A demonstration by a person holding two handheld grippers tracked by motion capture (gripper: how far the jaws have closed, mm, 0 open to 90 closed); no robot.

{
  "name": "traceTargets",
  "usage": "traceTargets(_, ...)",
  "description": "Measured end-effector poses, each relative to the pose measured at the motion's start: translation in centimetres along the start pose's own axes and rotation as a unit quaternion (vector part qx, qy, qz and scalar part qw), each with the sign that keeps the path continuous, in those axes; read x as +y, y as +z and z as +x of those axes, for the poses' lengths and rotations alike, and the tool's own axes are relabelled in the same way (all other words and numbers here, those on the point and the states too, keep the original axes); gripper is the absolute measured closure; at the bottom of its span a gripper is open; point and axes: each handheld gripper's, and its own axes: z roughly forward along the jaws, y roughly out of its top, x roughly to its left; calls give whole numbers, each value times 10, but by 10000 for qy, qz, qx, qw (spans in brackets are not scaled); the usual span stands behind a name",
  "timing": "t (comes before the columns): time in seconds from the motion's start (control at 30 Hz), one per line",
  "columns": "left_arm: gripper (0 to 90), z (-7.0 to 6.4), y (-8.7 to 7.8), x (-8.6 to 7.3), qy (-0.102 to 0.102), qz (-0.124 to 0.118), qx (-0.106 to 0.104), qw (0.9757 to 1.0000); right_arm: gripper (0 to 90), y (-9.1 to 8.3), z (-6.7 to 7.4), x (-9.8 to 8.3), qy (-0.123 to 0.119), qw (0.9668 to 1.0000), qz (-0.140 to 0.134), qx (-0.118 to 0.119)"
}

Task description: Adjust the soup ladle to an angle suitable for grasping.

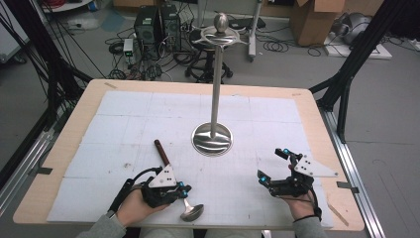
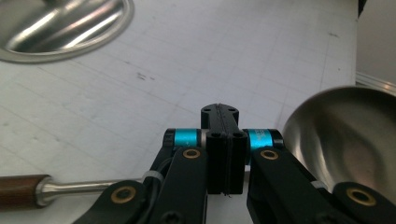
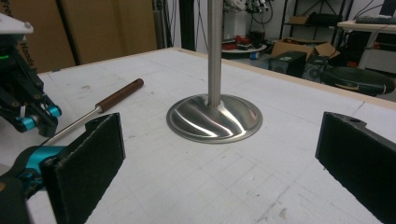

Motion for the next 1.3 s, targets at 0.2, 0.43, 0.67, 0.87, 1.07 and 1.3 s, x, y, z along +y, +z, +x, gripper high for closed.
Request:
traceTargets(0.2, 895, -3, 8, -1, -22, 118, -71, 9999, 3, 1, 0, 0, 8, 10000, 19, 28)
traceTargets(0.43, 894, -7, 16, -2, 32, 255, -158, 9995, 2, 1, 0, 0, -4, 10000, 19, 29)
traceTargets(0.67, 895, -2, 16, -4, -47, 307, -421, 9986, 2, 3, 0, -1, 4, 10000, 75, 65)
traceTargets(0.87, 896, -3, 14, -5, -11, 342, -469, 9983, 2, 2, 0, -1, 53, 9999, 65, 114)
traceTargets(1.07, 896, -3, 8, -8, -94, 394, -572, 9975, 2, 3, 0, -2, 66, 9998, 77, 182)
traceTargets(1.3, 896, -1, 0, -14, -84, 420, -593, 9973, 2, 3, 0, -2, 74, 9997, 94, 199)
